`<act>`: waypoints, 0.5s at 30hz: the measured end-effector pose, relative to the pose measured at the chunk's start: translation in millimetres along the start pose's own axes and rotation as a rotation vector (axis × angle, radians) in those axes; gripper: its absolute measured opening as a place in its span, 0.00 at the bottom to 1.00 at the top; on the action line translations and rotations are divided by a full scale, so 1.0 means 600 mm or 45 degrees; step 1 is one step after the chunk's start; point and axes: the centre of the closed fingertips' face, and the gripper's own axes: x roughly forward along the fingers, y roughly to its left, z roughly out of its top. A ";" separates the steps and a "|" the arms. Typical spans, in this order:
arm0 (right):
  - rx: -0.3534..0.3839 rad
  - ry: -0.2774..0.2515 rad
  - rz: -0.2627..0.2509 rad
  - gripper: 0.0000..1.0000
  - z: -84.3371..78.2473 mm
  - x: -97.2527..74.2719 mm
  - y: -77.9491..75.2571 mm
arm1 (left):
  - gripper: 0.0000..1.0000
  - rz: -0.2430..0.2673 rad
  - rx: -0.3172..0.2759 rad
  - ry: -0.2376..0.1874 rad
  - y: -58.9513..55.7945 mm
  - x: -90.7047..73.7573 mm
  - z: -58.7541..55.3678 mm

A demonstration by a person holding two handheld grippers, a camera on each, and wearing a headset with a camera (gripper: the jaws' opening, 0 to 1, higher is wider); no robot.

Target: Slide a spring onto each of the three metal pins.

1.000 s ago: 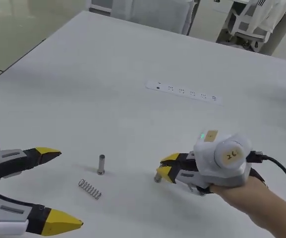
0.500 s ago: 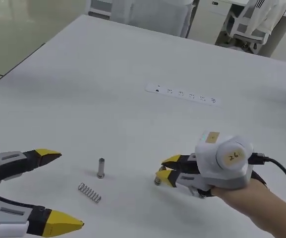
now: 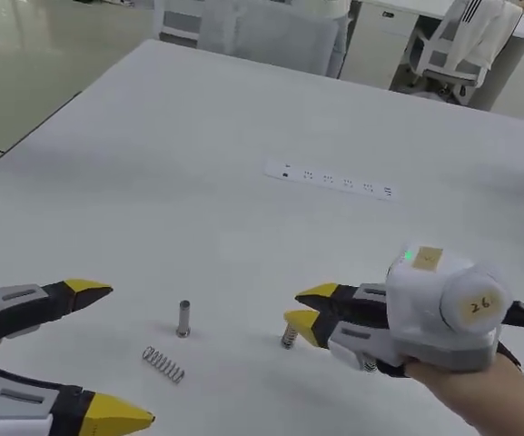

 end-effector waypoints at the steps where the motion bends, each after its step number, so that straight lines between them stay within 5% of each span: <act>1: 0.012 -0.011 0.001 0.11 0.003 -0.003 0.002 | 0.98 -0.002 0.002 0.001 0.000 0.000 0.001; 15: 0.036 -0.045 0.024 0.11 0.011 -0.004 0.036 | 0.97 -0.012 0.013 -0.004 -0.004 0.010 0.008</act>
